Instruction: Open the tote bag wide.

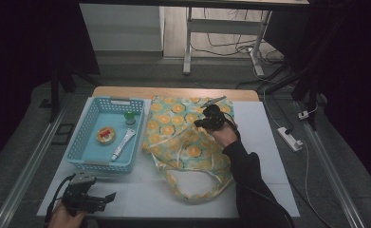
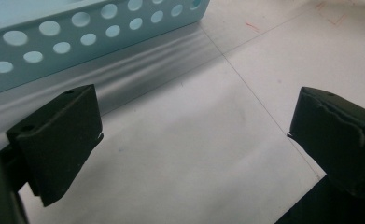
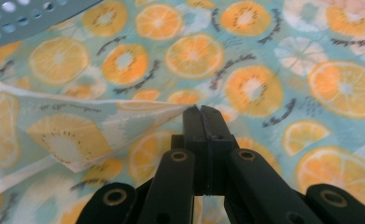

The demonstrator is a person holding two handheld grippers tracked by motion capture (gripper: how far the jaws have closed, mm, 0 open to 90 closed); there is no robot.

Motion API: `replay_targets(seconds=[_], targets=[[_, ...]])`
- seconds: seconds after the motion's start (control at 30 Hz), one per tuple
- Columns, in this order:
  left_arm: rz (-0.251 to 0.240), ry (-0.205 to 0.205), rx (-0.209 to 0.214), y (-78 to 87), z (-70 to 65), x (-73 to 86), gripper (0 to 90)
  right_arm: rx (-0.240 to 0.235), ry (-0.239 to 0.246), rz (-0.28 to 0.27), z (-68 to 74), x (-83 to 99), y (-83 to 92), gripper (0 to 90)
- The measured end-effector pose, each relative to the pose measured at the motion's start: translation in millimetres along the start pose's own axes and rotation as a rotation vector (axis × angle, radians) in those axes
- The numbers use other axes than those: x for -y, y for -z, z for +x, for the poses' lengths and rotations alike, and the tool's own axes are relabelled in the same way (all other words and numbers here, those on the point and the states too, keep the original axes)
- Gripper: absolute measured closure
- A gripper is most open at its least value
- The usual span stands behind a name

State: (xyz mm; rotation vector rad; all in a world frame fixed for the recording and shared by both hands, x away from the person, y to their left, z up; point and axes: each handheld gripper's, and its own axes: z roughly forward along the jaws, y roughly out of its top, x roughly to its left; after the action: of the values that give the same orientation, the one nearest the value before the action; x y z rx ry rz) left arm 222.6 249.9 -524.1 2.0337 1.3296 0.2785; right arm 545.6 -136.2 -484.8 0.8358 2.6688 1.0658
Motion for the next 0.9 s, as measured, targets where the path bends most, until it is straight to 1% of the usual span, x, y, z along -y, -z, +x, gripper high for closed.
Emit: replay_targets(seconds=[0.13,0.17,0.37,0.4,0.47,0.57,0.67,0.73,0.77,0.8,0.9], targets=[[0.000,0.001,0.000,0.0,0.0,0.0,2.6,0.011,-0.006,-0.007,-6.2,-3.2,-3.8,90.0],[0.000,0.001,-0.001,0.0,0.1,0.0,2.6,0.022,-0.011,-0.008,-10.4,-5.5,-5.9,90.0],[0.000,0.003,-0.001,-0.1,0.3,0.0,2.7,0.047,-0.013,-0.017,-17.7,-11.3,-8.3,90.0],[0.000,0.002,-0.001,-0.1,0.3,0.0,2.7,0.063,-0.016,-0.017,-21.1,-13.4,-8.9,90.0],[0.001,0.003,-0.001,-0.1,0.3,0.0,2.8,0.079,-0.018,-0.011,-24.6,-14.1,-10.7,90.0],[0.001,0.003,-0.001,-0.1,0.3,0.0,2.8,0.087,-0.015,0.012,-28.1,-11.3,-17.3,90.0],[0.000,0.003,-0.002,-0.1,0.3,0.0,2.9,0.088,-0.010,0.041,-28.0,-5.4,-26.1,90.0],[0.001,0.003,-0.002,-0.1,0.3,0.0,2.9,0.085,-0.010,0.042,-27.7,-3.4,-28.4,90.0],[0.001,0.003,-0.002,-0.1,0.3,0.0,3.0,0.078,-0.018,0.041,-26.9,-0.5,-31.0,89.8],[0.000,0.003,-0.002,-0.1,0.3,0.0,3.0,0.072,-0.022,0.042,-26.8,0.8,-32.0,88.3],[0.000,0.003,-0.003,0.0,0.3,0.1,3.0,0.073,-0.028,0.042,-26.2,3.0,-32.7,78.9]])
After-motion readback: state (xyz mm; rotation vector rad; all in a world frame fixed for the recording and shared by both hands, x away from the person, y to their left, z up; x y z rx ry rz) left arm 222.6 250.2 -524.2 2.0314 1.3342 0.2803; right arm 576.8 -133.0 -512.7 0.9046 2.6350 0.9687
